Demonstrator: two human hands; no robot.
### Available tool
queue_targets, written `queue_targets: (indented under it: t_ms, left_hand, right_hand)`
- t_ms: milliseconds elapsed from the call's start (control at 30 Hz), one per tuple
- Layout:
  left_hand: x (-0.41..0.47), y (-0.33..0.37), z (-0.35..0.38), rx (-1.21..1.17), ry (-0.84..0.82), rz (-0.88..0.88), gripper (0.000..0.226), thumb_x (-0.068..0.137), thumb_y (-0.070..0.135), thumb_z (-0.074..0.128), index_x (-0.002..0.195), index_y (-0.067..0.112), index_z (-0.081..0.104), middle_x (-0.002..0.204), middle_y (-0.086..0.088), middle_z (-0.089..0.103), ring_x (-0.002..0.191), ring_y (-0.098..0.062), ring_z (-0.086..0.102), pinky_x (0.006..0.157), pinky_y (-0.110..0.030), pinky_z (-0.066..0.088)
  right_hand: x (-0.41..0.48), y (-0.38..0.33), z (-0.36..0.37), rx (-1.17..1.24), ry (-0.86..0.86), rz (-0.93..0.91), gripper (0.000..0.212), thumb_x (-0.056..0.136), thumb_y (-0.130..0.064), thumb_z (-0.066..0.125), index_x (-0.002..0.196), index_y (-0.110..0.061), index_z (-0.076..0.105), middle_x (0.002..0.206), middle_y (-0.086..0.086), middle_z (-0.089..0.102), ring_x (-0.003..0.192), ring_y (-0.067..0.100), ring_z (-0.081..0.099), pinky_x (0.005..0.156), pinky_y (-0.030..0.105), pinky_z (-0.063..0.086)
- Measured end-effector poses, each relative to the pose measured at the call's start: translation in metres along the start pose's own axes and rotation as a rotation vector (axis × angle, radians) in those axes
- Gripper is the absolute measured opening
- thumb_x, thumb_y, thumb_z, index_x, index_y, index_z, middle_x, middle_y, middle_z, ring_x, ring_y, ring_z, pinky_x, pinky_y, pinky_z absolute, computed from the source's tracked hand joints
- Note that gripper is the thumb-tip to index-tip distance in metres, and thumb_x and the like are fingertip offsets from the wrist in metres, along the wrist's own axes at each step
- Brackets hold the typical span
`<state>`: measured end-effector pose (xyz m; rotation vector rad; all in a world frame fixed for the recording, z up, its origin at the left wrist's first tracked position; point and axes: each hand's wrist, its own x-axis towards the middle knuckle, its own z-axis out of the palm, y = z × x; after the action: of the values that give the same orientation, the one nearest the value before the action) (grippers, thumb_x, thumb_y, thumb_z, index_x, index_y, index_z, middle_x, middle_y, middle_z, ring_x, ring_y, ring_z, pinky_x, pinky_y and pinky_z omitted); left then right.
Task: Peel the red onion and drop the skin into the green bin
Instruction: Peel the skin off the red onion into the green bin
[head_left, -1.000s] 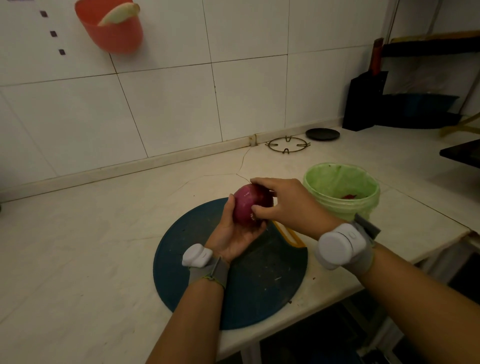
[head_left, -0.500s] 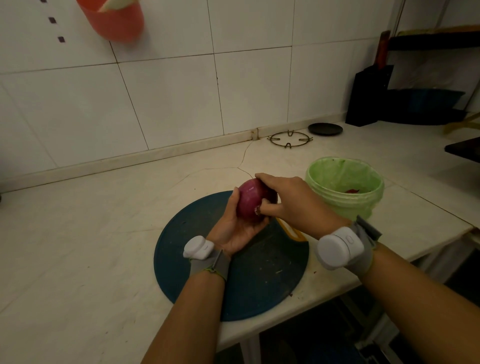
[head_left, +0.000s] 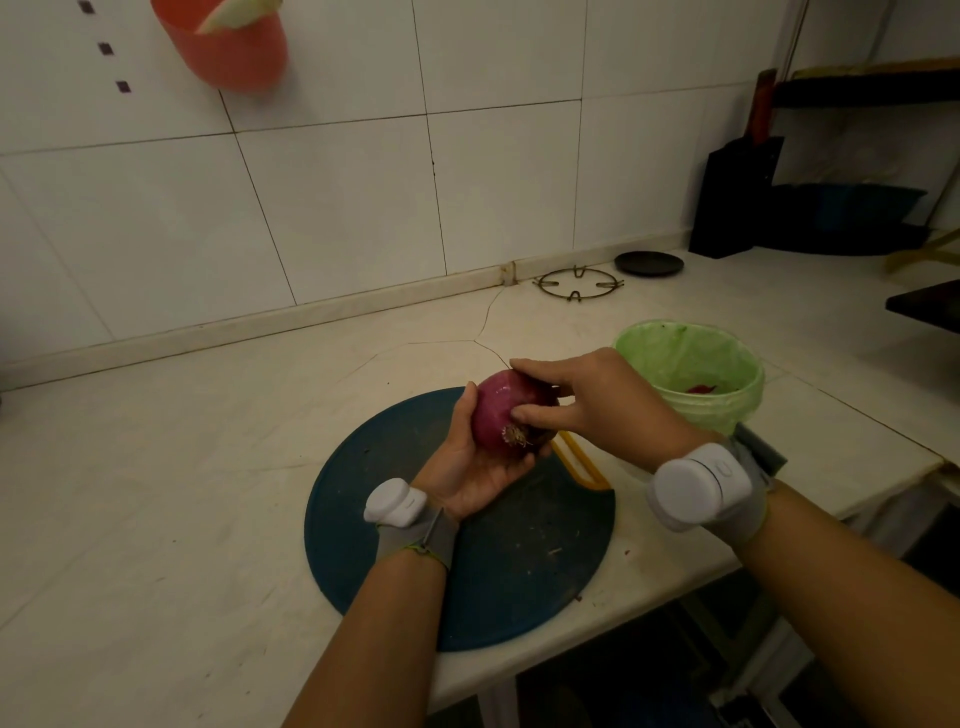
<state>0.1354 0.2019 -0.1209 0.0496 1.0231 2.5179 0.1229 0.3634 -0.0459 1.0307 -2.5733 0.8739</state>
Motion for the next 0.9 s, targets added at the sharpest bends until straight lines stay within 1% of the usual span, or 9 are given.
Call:
queue_targets:
  t_ms: [167,267,333,433,600,667,733,800,900]
  left_hand:
    - [-0.001,-0.001,0.002,0.067,0.021,-0.037,0.091,0.053,0.066,0.068,0.123,0.009,0.053,0.105,-0.021,0.064,0.075,-0.026,0.067,0.057,-0.025,0.056]
    - [-0.003,0.0,0.004,0.036,0.017,-0.024,0.085,0.057,0.064,0.069,0.12,0.007,0.055,0.103,-0.022,0.066,0.077,-0.029,0.068,0.058,-0.026,0.058]
    - [-0.003,0.0,0.004,0.044,0.032,-0.005,0.075,0.067,0.064,0.059,0.117,0.008,0.055,0.103,-0.019,0.067,0.08,-0.029,0.068,0.061,-0.025,0.058]
    - [-0.002,-0.001,0.004,0.054,0.032,0.004,0.077,0.058,0.059,0.069,0.115,0.008,0.056,0.102,-0.017,0.069,0.084,-0.031,0.068,0.062,-0.026,0.058]
    - [0.0,-0.002,0.002,0.054,0.006,0.003,0.096,0.037,0.051,0.09,0.115,0.007,0.056,0.102,-0.019,0.07,0.087,-0.032,0.068,0.063,-0.028,0.059]
    - [0.001,-0.002,0.002,0.056,0.015,0.016,0.084,0.05,0.056,0.082,0.115,0.008,0.056,0.101,-0.017,0.071,0.088,-0.03,0.069,0.066,-0.028,0.059]
    - [-0.001,-0.002,0.002,0.068,0.034,0.026,0.065,0.07,0.058,0.059,0.114,0.01,0.054,0.098,-0.013,0.072,0.089,-0.025,0.069,0.072,-0.027,0.059]
    - [-0.002,-0.001,0.003,0.071,0.05,0.028,0.059,0.075,0.055,0.048,0.114,0.011,0.054,0.096,-0.012,0.072,0.09,-0.024,0.069,0.075,-0.028,0.057]
    - [-0.004,-0.001,0.004,0.065,0.06,0.022,0.066,0.068,0.055,0.066,0.115,0.009,0.055,0.099,-0.015,0.072,0.092,-0.027,0.068,0.072,-0.03,0.059]
  right_hand:
    - [-0.001,0.006,-0.002,-0.08,0.0,-0.045,0.05,0.082,-0.036,0.066,0.129,-0.021,0.055,0.106,0.006,0.071,0.093,0.014,0.066,0.085,0.026,0.051]
    - [-0.005,0.005,-0.002,0.048,0.026,0.015,0.051,0.08,-0.036,0.068,0.128,-0.024,0.055,0.114,0.001,0.068,0.098,0.007,0.063,0.087,0.018,0.048]
    - [-0.007,0.002,0.003,0.09,0.024,0.058,0.057,0.078,-0.038,0.069,0.131,-0.024,0.052,0.12,0.001,0.064,0.105,0.009,0.06,0.092,0.021,0.047]
    - [-0.007,-0.001,0.007,0.087,0.031,0.085,0.061,0.078,-0.034,0.071,0.133,-0.022,0.049,0.122,0.002,0.063,0.109,0.012,0.059,0.095,0.026,0.047]
    - [-0.011,-0.002,0.005,0.051,0.007,0.095,0.061,0.078,-0.028,0.069,0.135,-0.022,0.047,0.116,0.003,0.066,0.104,0.014,0.06,0.091,0.022,0.046]
    - [-0.012,-0.006,0.006,0.011,0.017,0.083,0.06,0.079,-0.026,0.067,0.135,-0.021,0.047,0.107,0.004,0.067,0.095,0.014,0.062,0.083,0.021,0.047]
    - [-0.012,-0.009,0.009,-0.039,0.029,0.057,0.056,0.08,-0.027,0.064,0.133,-0.019,0.049,0.095,0.002,0.067,0.081,0.013,0.059,0.074,0.02,0.046]
    - [-0.011,-0.011,0.01,-0.073,0.032,0.037,0.054,0.081,-0.028,0.062,0.132,-0.018,0.048,0.092,0.002,0.065,0.077,0.012,0.056,0.072,0.02,0.046]
    - [-0.01,-0.008,0.01,-0.101,-0.007,0.012,0.057,0.082,-0.027,0.061,0.135,-0.017,0.044,0.098,0.004,0.066,0.081,0.014,0.058,0.073,0.021,0.046]
